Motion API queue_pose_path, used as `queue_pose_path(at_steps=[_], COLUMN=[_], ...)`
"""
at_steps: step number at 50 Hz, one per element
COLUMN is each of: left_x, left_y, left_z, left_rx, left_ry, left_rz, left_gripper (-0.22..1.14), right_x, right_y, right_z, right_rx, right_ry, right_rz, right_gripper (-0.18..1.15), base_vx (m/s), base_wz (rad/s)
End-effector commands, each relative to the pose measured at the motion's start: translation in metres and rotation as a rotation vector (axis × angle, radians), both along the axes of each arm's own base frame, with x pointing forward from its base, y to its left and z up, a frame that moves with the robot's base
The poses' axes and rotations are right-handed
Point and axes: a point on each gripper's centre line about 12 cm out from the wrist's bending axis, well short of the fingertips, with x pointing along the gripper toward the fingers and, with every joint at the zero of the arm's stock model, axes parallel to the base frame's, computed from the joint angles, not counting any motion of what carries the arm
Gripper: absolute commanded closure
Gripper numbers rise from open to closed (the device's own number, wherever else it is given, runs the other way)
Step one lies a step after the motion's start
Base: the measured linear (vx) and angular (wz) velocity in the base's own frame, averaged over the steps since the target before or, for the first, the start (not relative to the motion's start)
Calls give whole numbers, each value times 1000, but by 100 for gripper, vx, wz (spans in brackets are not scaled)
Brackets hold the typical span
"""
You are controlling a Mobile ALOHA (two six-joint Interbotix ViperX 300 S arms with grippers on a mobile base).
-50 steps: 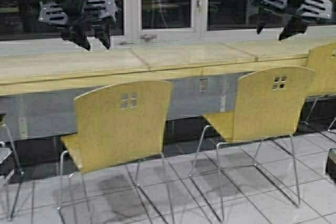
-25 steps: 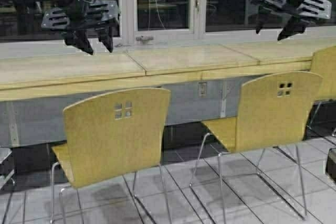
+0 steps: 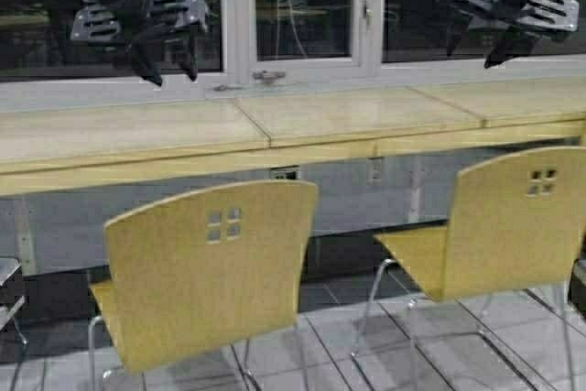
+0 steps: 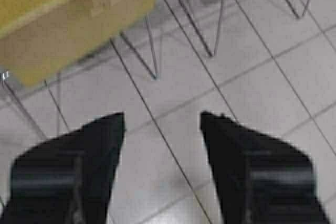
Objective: Push the chairs under the table
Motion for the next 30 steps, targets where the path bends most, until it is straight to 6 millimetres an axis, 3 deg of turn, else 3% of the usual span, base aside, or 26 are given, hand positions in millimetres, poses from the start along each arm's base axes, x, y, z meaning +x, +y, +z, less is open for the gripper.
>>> queue_pose_path(at_steps=[1, 12, 20, 30], left_x=[3, 0, -3, -11], left_y=[0, 1, -7, -5], left_z=[15, -2, 0, -12], left_rx=[-20, -29, -59, -225], left_ry=[-42, 11, 18, 108], left_rz=[5, 26, 27, 183], left_gripper=[8, 8, 8, 8], right_x=[-6, -7, -7, -8], right_y=[0, 0, 0, 1], right_z=[3, -2, -2, -13], right_rx=[-5, -10, -3, 1], right_ry=[-12, 0, -2, 33], right_rz=[7, 8, 2, -3], right_gripper=[11, 11, 11, 11], base_vx=[34, 32, 26, 22], base_wz=[14, 13, 17, 23])
